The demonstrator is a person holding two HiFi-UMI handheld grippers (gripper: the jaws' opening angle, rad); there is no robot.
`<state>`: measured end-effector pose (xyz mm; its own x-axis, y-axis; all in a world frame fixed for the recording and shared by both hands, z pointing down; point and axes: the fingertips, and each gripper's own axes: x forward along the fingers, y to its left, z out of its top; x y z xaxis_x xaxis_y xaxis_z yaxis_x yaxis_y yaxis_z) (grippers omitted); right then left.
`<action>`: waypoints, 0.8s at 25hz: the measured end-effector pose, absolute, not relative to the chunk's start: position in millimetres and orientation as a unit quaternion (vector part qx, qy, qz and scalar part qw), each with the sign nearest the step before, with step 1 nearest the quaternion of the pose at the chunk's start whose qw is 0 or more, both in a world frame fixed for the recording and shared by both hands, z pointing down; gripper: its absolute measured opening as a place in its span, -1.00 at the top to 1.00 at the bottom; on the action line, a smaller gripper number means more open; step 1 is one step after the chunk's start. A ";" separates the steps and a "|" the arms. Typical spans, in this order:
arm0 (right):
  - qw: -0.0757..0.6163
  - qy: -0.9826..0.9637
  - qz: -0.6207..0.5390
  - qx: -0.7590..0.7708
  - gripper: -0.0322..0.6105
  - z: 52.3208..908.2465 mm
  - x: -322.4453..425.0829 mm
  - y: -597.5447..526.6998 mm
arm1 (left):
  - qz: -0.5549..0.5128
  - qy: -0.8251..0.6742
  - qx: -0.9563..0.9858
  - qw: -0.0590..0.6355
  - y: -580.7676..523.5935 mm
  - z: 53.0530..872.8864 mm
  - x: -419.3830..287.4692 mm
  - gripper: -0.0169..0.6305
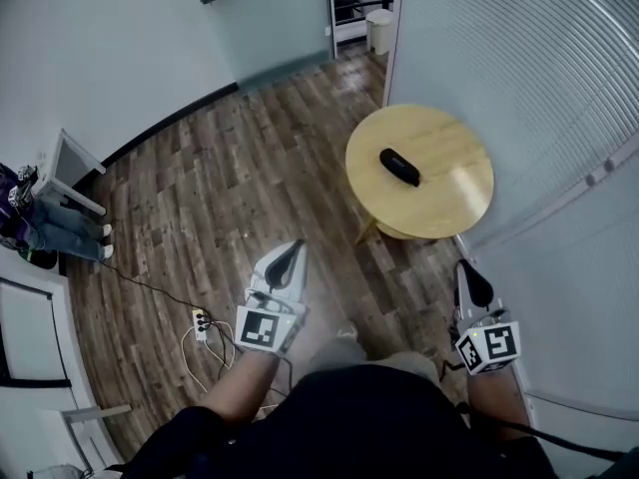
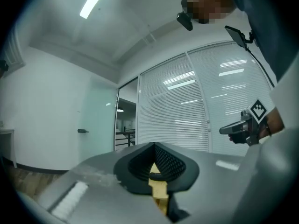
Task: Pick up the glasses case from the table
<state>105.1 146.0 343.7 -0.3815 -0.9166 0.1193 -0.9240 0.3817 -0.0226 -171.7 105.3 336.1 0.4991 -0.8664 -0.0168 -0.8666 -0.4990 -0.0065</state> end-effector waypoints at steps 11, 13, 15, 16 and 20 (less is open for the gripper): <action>0.059 -0.827 0.044 0.557 0.88 340.6 103.1 48.8 | 0.016 0.477 -0.878 -0.029 10.5 359.0 -154.2 0.94; 0.061 -0.831 0.044 0.550 0.88 343.9 104.4 26.1 | 0.018 0.481 -0.876 -0.025 -4.0 357.2 -152.2 0.94; 0.063 -0.838 0.043 0.541 0.88 348.5 104.1 1.8 | 0.016 0.489 -0.872 -0.017 -22.3 357.5 -152.4 0.94; 0.064 -0.841 0.041 0.535 0.88 350.4 104.6 -10.6 | 0.013 0.493 -0.870 -0.014 -32.7 359.1 -151.1 0.94; 0.063 -0.852 0.046 0.518 0.88 353.3 115.5 -61.5 | 0.008 0.506 -0.863 -0.017 -75.7 360.8 -136.1 0.94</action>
<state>115.5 -61.5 353.3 -0.4554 -0.8769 0.1539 -0.8883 0.4590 -0.0130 -136.1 -75.7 360.8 0.4887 -0.8724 0.0022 -0.8719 -0.4883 0.0370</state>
